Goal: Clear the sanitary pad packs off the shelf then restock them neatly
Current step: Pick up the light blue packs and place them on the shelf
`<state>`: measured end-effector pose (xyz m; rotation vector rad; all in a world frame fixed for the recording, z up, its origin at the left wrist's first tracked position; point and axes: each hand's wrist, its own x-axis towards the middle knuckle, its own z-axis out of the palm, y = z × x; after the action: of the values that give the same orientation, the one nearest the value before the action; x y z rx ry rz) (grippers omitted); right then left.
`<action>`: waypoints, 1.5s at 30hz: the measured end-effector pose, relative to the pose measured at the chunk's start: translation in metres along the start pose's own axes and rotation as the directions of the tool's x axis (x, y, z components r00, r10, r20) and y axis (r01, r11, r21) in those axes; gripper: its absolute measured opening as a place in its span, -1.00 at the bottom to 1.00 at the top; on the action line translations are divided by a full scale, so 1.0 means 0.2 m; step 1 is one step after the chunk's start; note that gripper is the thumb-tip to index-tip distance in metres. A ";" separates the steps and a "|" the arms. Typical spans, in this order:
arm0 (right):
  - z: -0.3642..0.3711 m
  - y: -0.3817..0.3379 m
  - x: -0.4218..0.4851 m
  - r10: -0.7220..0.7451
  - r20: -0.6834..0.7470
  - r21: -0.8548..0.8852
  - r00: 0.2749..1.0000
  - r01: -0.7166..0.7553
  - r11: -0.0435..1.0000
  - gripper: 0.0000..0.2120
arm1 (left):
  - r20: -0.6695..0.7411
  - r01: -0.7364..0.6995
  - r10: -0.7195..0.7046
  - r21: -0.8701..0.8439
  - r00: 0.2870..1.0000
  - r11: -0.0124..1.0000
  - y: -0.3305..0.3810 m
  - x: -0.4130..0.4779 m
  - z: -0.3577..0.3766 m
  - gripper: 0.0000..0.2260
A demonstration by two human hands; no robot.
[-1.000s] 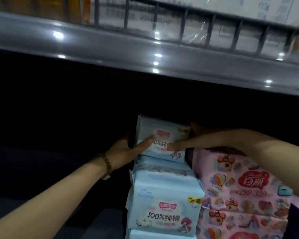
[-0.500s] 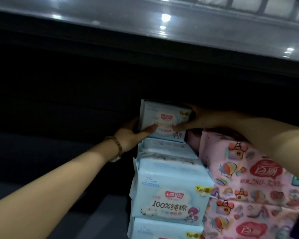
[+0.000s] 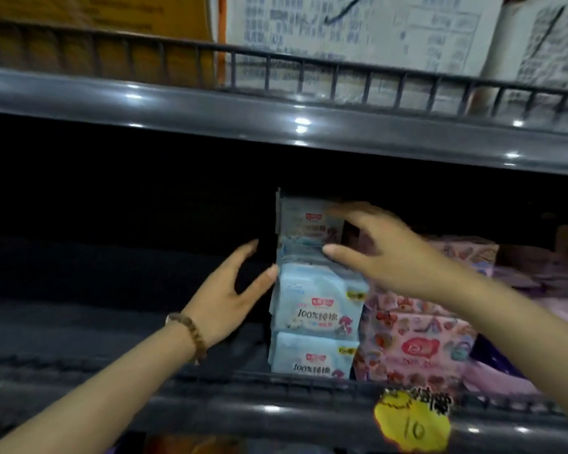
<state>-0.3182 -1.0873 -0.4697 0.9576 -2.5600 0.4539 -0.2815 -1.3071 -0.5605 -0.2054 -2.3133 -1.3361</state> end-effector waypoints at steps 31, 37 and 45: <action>2.14 -0.47 -1.90 0.370 0.908 0.034 0.198 -0.914 0.405 -0.49 | 0.342 0.896 -0.915 0.305 0.215 0.324 -1.44 -2.22 0.66 -0.33; 2.39 -0.47 -2.00 0.355 0.935 -0.020 0.028 -0.991 0.131 -0.18 | 0.257 0.946 -0.966 0.302 0.036 0.116 -1.49 -2.28 0.72 -0.37; 2.60 -0.52 -1.94 0.276 0.956 -0.093 -0.096 -0.995 -0.023 -0.36 | 0.225 0.999 -0.974 0.038 0.011 0.020 -1.60 -2.26 0.82 -0.42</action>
<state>-0.0930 -1.1620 -1.0827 -1.0524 -3.5858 2.0808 -0.0443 -1.2896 -1.0857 1.7928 -2.4179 -2.0960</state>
